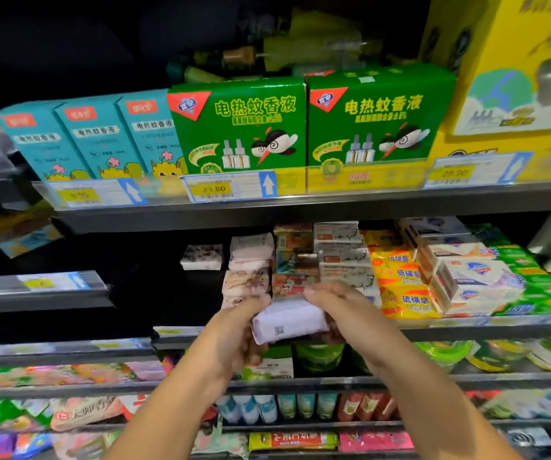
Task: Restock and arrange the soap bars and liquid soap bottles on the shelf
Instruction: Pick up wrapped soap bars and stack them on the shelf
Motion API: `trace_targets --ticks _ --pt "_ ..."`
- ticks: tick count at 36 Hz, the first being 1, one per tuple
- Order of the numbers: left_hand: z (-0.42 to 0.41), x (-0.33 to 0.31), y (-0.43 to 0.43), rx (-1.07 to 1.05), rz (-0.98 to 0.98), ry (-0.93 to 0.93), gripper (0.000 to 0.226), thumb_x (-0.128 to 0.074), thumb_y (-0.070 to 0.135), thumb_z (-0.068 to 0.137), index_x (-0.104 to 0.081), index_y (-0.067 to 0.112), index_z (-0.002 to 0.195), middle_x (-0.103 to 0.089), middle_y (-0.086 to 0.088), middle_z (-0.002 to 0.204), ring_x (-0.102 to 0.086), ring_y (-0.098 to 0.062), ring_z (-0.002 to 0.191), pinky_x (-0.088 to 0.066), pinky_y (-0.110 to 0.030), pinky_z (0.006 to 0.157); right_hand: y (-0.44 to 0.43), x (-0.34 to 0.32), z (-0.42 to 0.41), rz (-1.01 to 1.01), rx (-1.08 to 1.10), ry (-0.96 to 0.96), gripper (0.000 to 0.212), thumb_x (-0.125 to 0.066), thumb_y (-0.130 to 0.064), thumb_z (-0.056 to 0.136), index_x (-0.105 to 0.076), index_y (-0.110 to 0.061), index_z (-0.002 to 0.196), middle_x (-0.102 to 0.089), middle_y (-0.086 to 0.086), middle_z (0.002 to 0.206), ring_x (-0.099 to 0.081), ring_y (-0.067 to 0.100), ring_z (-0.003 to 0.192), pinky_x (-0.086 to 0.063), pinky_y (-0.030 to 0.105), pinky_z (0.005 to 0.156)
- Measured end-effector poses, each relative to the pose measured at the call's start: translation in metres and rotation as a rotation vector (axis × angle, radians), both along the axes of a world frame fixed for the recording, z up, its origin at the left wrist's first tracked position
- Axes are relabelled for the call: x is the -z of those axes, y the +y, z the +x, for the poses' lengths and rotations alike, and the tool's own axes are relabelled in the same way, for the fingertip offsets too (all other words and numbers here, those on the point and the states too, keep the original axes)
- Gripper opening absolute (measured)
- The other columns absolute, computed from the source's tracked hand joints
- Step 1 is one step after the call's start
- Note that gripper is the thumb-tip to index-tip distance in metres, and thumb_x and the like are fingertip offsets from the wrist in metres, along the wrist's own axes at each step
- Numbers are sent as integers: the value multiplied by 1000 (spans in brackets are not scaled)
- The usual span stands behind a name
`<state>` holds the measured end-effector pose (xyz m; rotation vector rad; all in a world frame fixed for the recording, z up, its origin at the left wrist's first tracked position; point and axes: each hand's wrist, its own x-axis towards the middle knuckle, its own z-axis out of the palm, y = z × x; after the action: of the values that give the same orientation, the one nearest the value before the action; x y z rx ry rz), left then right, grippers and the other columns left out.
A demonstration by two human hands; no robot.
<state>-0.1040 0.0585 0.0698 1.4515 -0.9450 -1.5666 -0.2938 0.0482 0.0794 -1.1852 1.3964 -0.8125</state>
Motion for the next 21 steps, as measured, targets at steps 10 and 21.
trace_targets --ticks 10,21 --pt "9 8 -11 82 -62 14 25 -63 22 93 -66 9 115 -73 -19 101 -63 -27 79 -49 -34 67 -3 13 -5 64 11 -74 22 -61 -46 94 -67 -28 105 -71 2 96 -68 15 81 -51 30 71" --pt "32 10 -32 231 -846 -480 72 -78 4 79 -56 64 112 -57 31 118 -58 3 113 -48 -12 88 -29 -7 3 183 16 -448 35 -60 -41 95 -66 -10 111 -75 14 93 -73 29 73 -62 33 60"
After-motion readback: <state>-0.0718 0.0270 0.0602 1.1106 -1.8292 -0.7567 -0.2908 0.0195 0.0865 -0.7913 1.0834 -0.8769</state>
